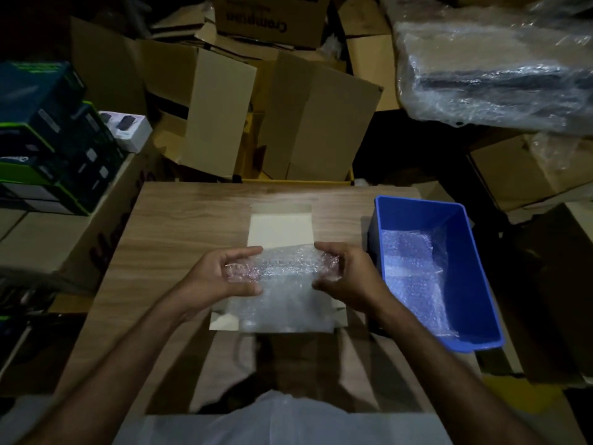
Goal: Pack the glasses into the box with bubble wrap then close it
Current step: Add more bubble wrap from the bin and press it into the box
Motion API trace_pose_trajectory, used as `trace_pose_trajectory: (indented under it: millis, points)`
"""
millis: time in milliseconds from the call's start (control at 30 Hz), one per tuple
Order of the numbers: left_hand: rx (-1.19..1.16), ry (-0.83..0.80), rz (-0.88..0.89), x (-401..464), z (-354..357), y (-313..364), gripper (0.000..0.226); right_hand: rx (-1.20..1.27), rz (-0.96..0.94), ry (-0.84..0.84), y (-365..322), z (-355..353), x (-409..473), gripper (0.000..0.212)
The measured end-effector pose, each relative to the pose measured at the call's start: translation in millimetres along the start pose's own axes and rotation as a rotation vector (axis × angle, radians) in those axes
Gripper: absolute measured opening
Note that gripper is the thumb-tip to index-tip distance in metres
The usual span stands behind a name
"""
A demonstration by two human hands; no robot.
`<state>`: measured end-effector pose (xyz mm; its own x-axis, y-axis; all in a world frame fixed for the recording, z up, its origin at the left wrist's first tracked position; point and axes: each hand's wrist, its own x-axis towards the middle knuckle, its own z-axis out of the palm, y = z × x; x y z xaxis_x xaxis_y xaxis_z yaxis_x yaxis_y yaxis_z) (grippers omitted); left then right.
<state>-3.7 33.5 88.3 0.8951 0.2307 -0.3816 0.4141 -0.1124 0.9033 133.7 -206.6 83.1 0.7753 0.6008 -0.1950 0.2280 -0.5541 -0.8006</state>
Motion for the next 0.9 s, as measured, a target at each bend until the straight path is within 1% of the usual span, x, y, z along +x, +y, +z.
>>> trace_pose_trajectory:
  millis: [33, 67, 100, 133, 167, 200, 233, 267, 300, 333, 367, 400, 433, 467, 500, 533, 567, 600, 633, 667, 700, 733, 767, 833, 867, 900]
  points:
    - [0.123, 0.023, 0.005, 0.7, 0.9, 0.8, 0.071, -0.108, -0.016, -0.001, -1.3, -0.5, 0.4, 0.070]
    - [0.245, 0.065, 0.020, 1.1, 2.2, 1.6, 0.067, -0.207, -0.040, -0.003, -0.7, -0.4, 3.3, 0.063]
    - [0.366, 0.127, 0.052, 1.3, 3.4, 2.6, 0.057, -0.286, -0.064, -0.004, -1.4, -1.6, 4.9, 0.051]
    - [0.454, 0.182, 0.095, 0.8, 3.8, 3.9, 0.043, -0.325, -0.101, 0.016, -2.4, -3.0, 5.7, 0.034]
    - [0.496, 0.218, 0.138, -0.2, 2.8, 5.0, 0.027, -0.329, -0.129, 0.021, -2.3, -5.7, 6.4, 0.018]
    - [0.507, 0.231, 0.178, -2.1, 0.2, 6.6, 0.016, -0.303, -0.173, 0.019, -1.0, -8.1, 7.1, 0.021]
    - [0.530, 0.236, 0.211, -3.7, -3.7, 7.9, 0.015, -0.257, -0.199, 0.000, 0.0, -13.1, 8.1, 0.031]
    - [0.527, 0.224, 0.230, -4.4, -8.8, 8.9, 0.017, -0.153, -0.221, -0.031, -1.8, -19.2, 7.5, 0.035]
    - [0.460, 0.190, 0.235, -6.0, -12.5, 12.1, 0.016, 0.000, -0.206, -0.083, -6.2, -25.7, 4.8, 0.032]
    - [0.325, 0.143, 0.226, -8.0, -14.9, 16.0, 0.018, 0.149, -0.161, -0.143, -10.3, -31.6, 1.5, 0.025]
    - [0.153, 0.091, 0.204, -9.5, -14.7, 20.1, 0.025, 0.305, -0.088, -0.206, -12.2, -34.9, -0.1, 0.022]
    - [0.014, 0.040, 0.170, -9.5, -13.5, 20.9, 0.033, 0.433, -0.009, -0.224, -10.2, -34.5, 0.7, 0.026]
    - [-0.063, 0.008, 0.138, -8.1, -11.1, 19.8, 0.038, 0.545, 0.065, -0.188, -7.7, -31.2, 3.0, 0.034]
    - [-0.067, -0.004, 0.119, -4.8, -7.2, 16.7, 0.039, 0.619, 0.136, -0.121, -5.3, -25.3, 5.3, 0.050]
    - [-0.062, 0.008, 0.114, -0.3, -3.3, 10.6, 0.035, 0.644, 0.201, -0.052, -3.7, -18.7, 7.1, 0.072]
    - [-0.068, 0.053, 0.105, 2.9, 0.5, 4.5, 0.028, 0.649, 0.244, -0.009, -1.4, -12.7, 7.1, 0.094]
    - [-0.107, 0.116, 0.079, 4.8, 4.3, 0.5, 0.025, 0.658, 0.274, -0.003, 3.1, -7.3, 6.4, 0.107]
    - [-0.145, 0.168, 0.052, 6.0, 8.3, -2.8, 0.030, 0.665, 0.296, -0.017, 3.4, -1.6, 2.6, 0.108]
    - [-0.181, 0.201, 0.030, 7.3, 12.2, -6.1, 0.039, 0.658, 0.298, -0.040, 4.5, 3.2, -3.1, 0.099]
    - [-0.182, 0.224, 0.030, 7.0, 16.2, -8.7, 0.042, 0.645, 0.284, -0.048, 7.6, 7.8, -7.3, 0.086]
    - [-0.169, 0.251, 0.039, 4.8, 20.4, -10.3, 0.038, 0.647, 0.261, -0.027, 11.9, 13.1, -10.0, 0.075]
    - [-0.140, 0.275, 0.050, 2.4, 24.6, -11.1, 0.040, 0.660, 0.235, 0.015, 16.1, 17.7, -12.8, 0.073]
    - [-0.124, 0.299, 0.052, 2.4, 26.4, -14.8, 0.051, 0.663, 0.199, 0.060, 19.2, 21.1, -15.0, 0.079]
    - [-0.125, 0.268, 0.070, 3.0, 27.7, -21.3, 0.076, 0.630, 0.140, 0.105, 22.1, 22.0, -16.7, 0.091]
    - [-0.121, 0.239, 0.091, 2.4, 27.6, -25.3, 0.084, 0.609, 0.107, 0.101, 25.1, 20.5, -17.1, 0.092]
    - [-0.130, 0.217, 0.109, 1.9, 27.5, -26.6, 0.085, 0.576, 0.074, 0.084, 28.2, 18.3, -18.2, 0.090]
